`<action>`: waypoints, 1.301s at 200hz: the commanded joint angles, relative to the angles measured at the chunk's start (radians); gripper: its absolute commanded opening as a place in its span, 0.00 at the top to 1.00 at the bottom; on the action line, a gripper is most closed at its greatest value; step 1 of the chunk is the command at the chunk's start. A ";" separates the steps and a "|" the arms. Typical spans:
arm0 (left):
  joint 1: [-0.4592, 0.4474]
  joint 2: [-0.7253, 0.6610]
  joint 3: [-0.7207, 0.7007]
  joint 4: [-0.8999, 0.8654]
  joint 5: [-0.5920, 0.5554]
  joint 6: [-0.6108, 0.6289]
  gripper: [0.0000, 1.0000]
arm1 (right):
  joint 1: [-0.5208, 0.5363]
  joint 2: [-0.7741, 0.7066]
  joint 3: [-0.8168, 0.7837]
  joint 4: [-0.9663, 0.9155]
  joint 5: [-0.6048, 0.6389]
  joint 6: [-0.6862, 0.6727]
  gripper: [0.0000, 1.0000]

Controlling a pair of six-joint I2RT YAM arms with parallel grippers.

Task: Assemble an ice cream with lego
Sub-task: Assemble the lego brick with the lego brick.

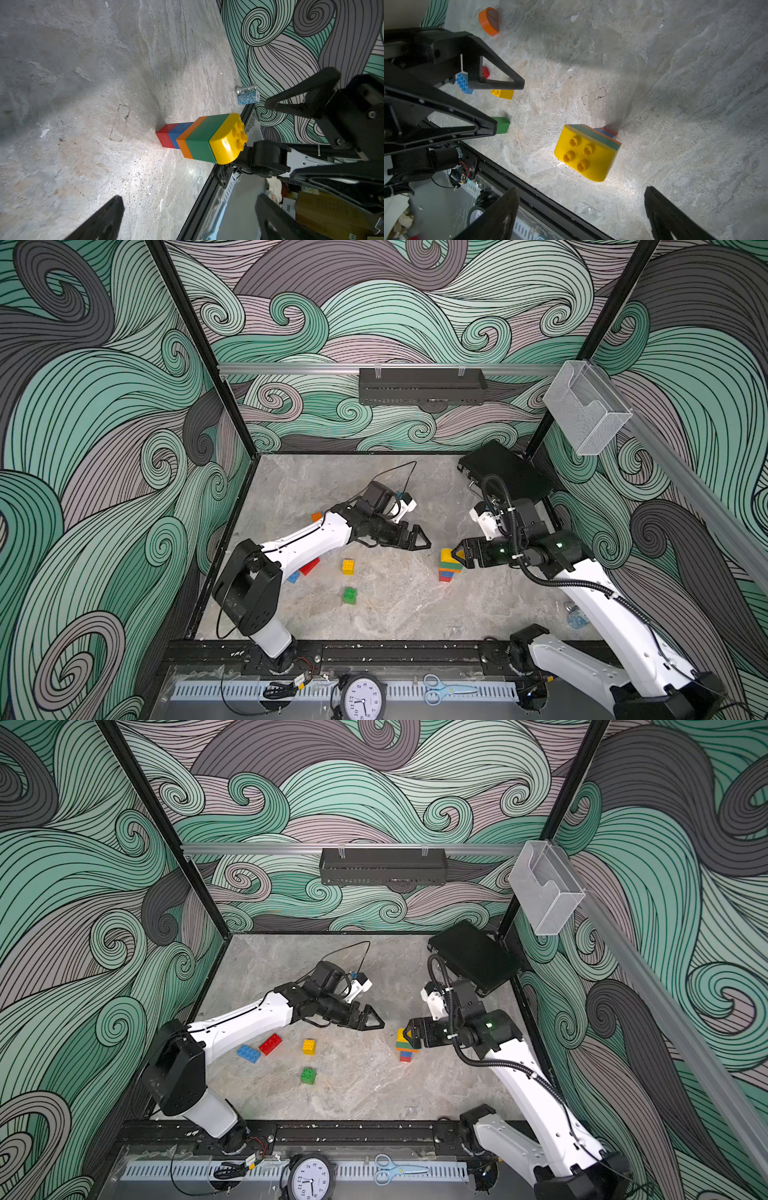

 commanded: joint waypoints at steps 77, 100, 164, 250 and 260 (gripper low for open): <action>-0.078 0.113 0.136 -0.048 0.027 -0.002 0.02 | -0.154 -0.067 -0.201 0.220 -0.158 0.161 0.08; -0.086 0.139 0.156 -0.055 0.035 0.005 0.03 | -0.163 -0.061 -0.213 0.230 -0.171 0.162 0.09; -0.098 0.181 0.207 -0.073 0.038 0.009 0.12 | -0.178 -0.069 -0.256 0.252 -0.196 0.178 0.16; -0.119 0.223 0.254 -0.103 0.039 0.020 0.21 | -0.185 -0.064 -0.281 0.276 -0.205 0.185 0.22; -0.123 0.227 0.263 -0.112 0.038 0.023 0.23 | -0.187 -0.063 -0.280 0.277 -0.207 0.184 0.23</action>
